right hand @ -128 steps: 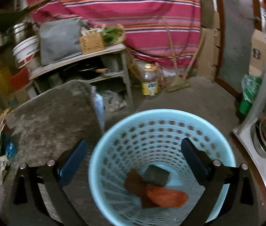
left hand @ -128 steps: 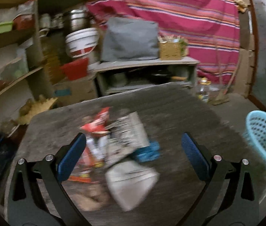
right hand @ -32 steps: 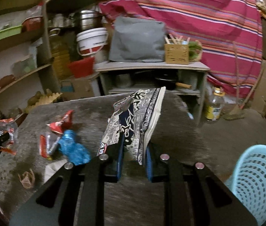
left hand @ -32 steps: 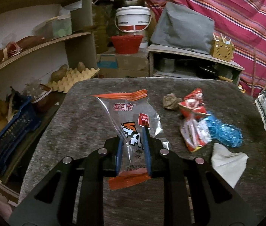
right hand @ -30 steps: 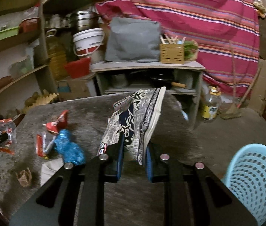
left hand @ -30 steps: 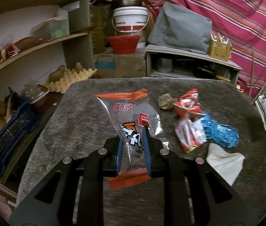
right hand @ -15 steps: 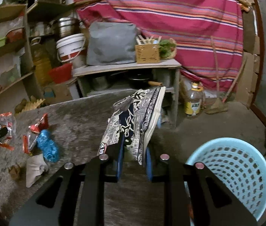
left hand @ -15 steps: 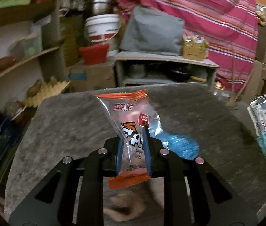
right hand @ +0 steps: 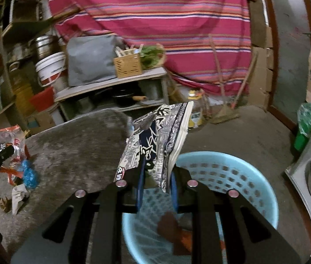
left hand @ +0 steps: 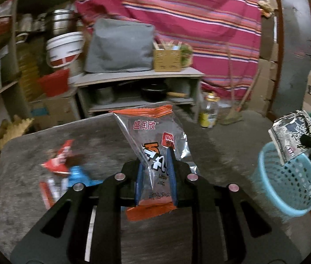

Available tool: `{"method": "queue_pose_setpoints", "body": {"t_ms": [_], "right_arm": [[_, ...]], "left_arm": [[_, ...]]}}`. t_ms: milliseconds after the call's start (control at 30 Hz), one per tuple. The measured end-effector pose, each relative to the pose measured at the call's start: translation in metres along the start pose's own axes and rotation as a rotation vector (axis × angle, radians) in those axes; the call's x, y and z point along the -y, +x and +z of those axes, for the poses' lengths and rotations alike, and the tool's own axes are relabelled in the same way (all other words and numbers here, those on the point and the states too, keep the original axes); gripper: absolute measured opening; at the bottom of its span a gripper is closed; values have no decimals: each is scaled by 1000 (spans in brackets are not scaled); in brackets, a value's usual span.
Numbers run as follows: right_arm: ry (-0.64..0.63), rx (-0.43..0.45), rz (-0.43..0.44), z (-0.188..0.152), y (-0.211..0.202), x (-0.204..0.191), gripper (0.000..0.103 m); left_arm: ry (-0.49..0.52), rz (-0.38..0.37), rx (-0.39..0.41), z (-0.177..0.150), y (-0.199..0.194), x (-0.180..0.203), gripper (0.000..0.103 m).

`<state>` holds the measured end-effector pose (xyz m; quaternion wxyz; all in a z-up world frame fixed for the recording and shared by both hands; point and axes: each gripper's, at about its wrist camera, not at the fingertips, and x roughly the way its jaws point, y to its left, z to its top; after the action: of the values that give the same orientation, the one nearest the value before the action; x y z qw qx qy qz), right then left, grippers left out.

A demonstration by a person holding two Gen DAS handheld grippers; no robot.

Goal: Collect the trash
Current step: 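Carry both bags over the blue basket and open both tools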

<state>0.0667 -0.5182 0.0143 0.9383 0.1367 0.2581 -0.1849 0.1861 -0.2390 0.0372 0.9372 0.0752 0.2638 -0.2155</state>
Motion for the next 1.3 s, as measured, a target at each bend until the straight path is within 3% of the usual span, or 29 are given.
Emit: {"method": "queue_pose_setpoints", "body": {"t_ms": [567, 1000, 1233, 1300], "right_arm": [[52, -36, -136, -16, -19, 98, 20], [86, -53, -154, -27, -24, 130, 20], [90, -56, -153, -29, -25, 133, 20], [87, -58, -154, -28, -23, 133, 20]], "left_arm": [[100, -191, -46, -6, 33, 132, 19], [148, -279, -92, -18, 51, 199, 21], [153, -314, -107, -17, 50, 211, 31], [154, -306, -101, -17, 48, 210, 39]]}}
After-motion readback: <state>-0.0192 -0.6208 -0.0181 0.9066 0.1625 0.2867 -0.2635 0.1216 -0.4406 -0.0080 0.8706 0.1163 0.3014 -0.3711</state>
